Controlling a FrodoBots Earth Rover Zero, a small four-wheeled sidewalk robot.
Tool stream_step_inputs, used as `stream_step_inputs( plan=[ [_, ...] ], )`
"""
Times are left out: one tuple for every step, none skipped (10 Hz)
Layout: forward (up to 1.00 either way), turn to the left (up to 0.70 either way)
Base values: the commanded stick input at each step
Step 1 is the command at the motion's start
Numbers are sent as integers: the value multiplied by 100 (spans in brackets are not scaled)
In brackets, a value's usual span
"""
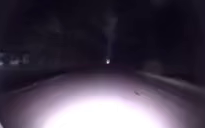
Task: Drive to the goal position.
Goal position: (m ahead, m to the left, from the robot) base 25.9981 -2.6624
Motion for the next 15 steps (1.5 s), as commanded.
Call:
stream_step_inputs(
  plan=[
    [100, 0],
    [100, 0],
    [100, 0],
    [100, 0],
    [100, 0],
    [100, 0],
    [100, 0],
    [100, 0],
    [100, 0],
    [100, 0],
    [100, 0],
    [100, 0],
    [100, 0],
    [100, 0],
    [100, 0]
  ],
)
